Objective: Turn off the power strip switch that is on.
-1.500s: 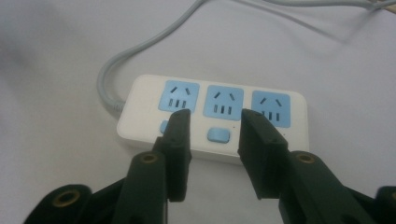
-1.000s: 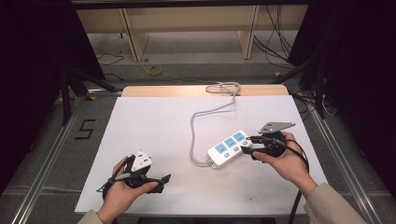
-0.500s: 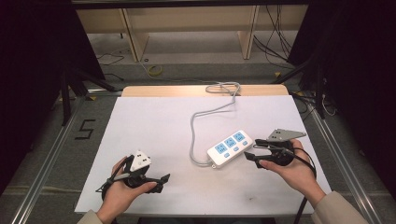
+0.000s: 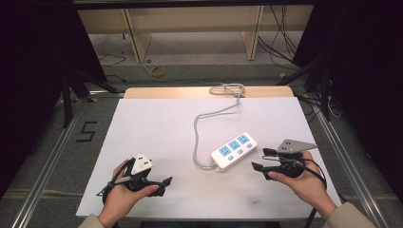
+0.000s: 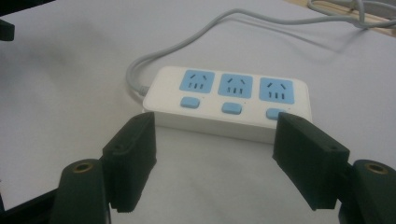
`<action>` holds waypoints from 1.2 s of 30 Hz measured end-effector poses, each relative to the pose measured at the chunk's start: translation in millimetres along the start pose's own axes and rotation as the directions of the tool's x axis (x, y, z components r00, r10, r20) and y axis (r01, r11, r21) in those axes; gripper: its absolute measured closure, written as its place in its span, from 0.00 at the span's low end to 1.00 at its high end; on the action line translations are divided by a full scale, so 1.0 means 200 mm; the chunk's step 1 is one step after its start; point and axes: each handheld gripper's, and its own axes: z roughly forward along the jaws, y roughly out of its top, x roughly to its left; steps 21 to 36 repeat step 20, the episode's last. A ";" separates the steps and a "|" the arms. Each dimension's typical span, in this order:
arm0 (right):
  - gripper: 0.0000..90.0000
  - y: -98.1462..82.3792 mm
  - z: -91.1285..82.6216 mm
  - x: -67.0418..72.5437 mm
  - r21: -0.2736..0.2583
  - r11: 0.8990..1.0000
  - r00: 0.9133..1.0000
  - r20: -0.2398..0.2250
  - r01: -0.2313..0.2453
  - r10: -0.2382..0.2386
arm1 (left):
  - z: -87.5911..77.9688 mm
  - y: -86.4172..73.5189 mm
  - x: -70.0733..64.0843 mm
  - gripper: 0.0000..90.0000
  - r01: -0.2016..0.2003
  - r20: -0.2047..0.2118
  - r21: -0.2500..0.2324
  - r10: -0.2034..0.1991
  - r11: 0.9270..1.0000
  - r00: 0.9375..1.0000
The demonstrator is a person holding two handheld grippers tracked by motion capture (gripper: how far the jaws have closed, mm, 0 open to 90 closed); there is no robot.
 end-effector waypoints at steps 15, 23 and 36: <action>0.33 -0.08 -0.04 0.03 -0.030 0.999 1.000 0.002 -0.024 0.024 | 0.00 0.00 -0.01 0.06 -0.005 0.001 0.001 0.005 1.000 1.000; 0.32 -0.09 -0.04 0.03 -0.033 0.999 0.999 0.003 -0.035 0.035 | 0.01 0.00 -0.01 0.06 -0.006 0.001 0.004 0.006 1.000 1.000; 0.32 -0.09 -0.04 0.03 -0.033 0.999 0.999 0.003 -0.035 0.035 | 0.01 0.00 -0.01 0.06 -0.006 0.001 0.004 0.006 1.000 1.000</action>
